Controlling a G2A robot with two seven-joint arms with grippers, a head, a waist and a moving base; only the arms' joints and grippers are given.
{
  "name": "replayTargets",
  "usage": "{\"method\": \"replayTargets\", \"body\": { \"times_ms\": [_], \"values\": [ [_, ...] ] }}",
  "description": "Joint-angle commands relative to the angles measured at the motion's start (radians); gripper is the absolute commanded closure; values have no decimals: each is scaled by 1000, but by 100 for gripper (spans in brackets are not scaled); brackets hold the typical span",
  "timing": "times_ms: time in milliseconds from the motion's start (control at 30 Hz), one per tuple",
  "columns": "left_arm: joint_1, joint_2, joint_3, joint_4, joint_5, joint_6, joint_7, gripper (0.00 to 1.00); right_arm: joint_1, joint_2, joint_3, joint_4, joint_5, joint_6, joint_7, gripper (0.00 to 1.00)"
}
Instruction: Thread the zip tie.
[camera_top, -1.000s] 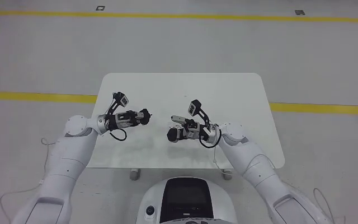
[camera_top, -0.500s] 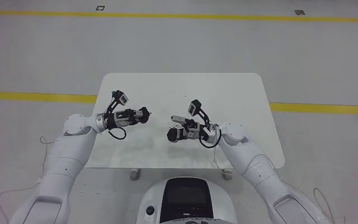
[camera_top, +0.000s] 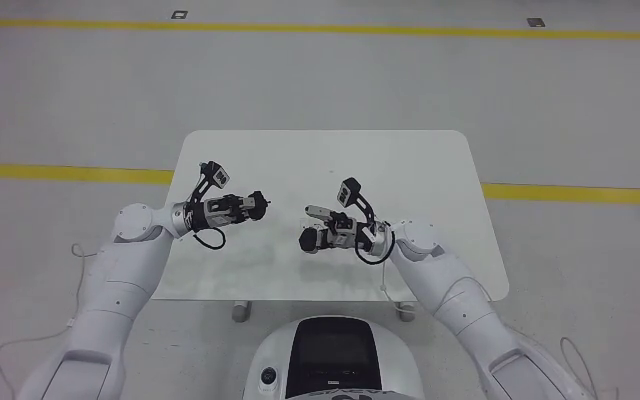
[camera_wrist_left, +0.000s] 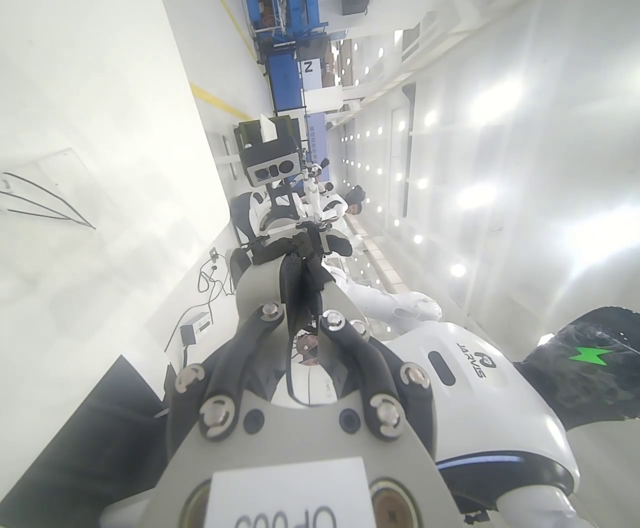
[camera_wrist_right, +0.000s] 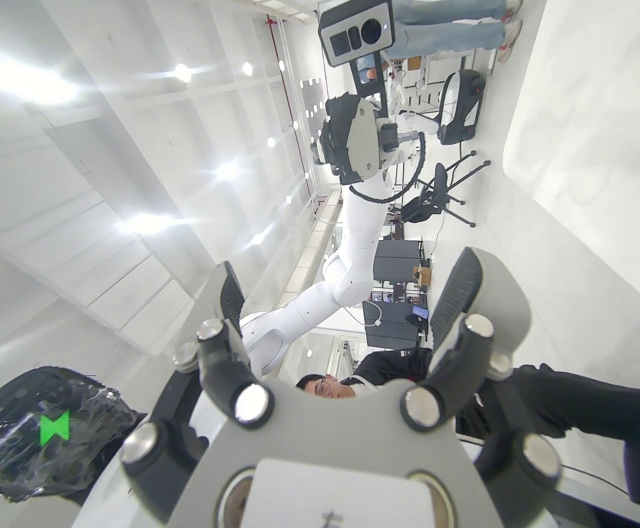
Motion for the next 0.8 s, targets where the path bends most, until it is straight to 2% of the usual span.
{"method": "replayTargets", "body": {
  "times_ms": [0,167,367,667,767],
  "values": [
    [0,0,0,0,0,0,0,100,5,7,5,-17,-60,26,-35,0],
    [0,0,0,0,0,0,0,100,30,20,-9,-70,-258,139,-146,0],
    [0,0,0,0,0,0,0,100,45,28,-41,-132,-420,262,-210,0],
    [0,0,0,0,0,0,0,100,45,28,-47,-136,-434,274,-215,0],
    [0,0,0,0,0,0,0,100,52,30,-60,-161,-484,293,-229,0]
  ]
}}
